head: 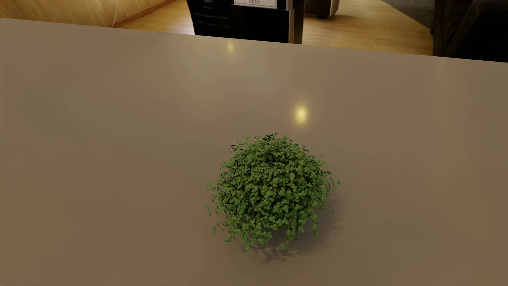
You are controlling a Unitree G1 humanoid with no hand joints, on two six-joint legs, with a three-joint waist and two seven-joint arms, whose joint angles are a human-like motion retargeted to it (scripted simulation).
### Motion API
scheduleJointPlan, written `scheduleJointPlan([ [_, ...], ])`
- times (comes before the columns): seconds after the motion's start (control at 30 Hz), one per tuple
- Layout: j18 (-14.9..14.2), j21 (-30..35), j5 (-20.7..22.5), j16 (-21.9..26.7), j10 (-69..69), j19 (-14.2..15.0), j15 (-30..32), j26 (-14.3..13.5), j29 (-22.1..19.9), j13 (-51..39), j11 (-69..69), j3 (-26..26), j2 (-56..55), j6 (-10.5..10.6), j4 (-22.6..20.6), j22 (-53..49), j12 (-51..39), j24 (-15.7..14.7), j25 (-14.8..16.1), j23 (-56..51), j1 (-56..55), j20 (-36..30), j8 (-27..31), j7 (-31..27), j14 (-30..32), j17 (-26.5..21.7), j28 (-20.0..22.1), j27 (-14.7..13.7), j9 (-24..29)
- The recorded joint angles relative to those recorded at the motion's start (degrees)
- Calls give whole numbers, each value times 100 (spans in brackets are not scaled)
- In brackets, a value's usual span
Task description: Stand still
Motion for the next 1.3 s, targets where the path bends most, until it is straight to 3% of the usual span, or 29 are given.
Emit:
scheduleJointPlan([
  [1.3,0,228,-21,-1,-125,0,-71,0,0,-51,-156,-57,136,-46,-42,6,9,0,0,22,58,-219,0,0,110,22,0,0,-38],
])
